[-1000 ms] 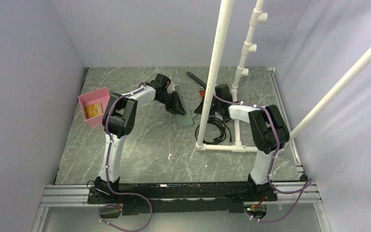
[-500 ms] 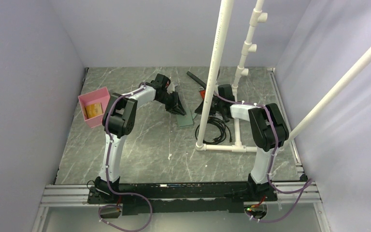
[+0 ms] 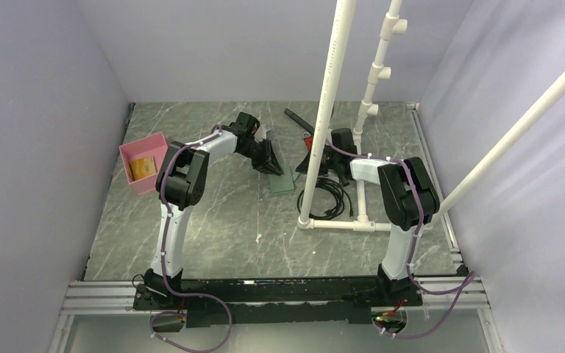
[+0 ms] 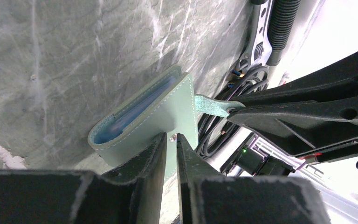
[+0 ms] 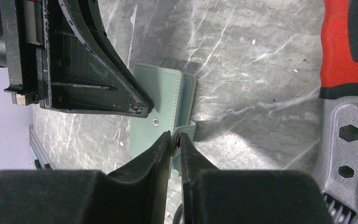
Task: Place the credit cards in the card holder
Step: Close the card holder at the center of the board.
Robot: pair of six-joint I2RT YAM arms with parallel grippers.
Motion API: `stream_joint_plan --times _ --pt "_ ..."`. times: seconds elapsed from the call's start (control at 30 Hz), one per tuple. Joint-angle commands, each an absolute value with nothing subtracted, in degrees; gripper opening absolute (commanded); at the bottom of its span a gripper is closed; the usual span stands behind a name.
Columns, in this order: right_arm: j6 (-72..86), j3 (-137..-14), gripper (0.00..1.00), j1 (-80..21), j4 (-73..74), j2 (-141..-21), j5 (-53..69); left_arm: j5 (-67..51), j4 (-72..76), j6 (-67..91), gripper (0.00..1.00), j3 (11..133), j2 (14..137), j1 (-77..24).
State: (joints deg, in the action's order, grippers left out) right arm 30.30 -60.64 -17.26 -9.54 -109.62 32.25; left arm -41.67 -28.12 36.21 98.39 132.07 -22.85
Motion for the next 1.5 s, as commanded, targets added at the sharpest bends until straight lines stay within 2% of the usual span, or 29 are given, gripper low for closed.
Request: stream_joint_plan --times 0.0,0.27,0.5,0.6,0.7,1.07,1.2,1.47 --pt "31.4 -60.7 0.14 -16.8 -13.5 -108.5 33.8 -40.1 -30.2 34.2 0.22 98.9 133.3 -23.1" --pt "32.0 -59.0 0.22 -16.5 -15.4 -107.2 34.9 -40.1 -30.1 34.1 0.22 98.8 133.3 -23.1" --pt "31.6 -58.7 0.12 -16.4 -15.0 -107.3 34.5 -40.0 -30.1 34.1 0.21 98.7 133.1 -23.1" --pt "31.9 -57.8 0.19 -16.3 -15.9 -106.5 34.8 -40.0 -30.2 34.0 0.22 98.7 133.1 -23.1" --pt "32.6 -57.0 0.21 -16.0 -16.8 -106.0 35.2 -40.0 -30.2 33.9 0.22 98.6 133.2 -23.1" --pt "33.4 -55.8 0.19 -14.9 -18.5 -105.6 36.4 -39.9 -30.3 33.8 0.22 98.6 133.2 -23.1" --pt "33.3 -56.5 0.14 -14.9 -17.9 -106.3 36.3 -39.9 -30.3 33.7 0.22 98.7 133.2 -23.1" --pt "33.1 -57.9 0.14 -14.9 -17.1 -107.7 36.2 -39.8 -30.5 33.7 0.22 98.8 133.3 -23.1"
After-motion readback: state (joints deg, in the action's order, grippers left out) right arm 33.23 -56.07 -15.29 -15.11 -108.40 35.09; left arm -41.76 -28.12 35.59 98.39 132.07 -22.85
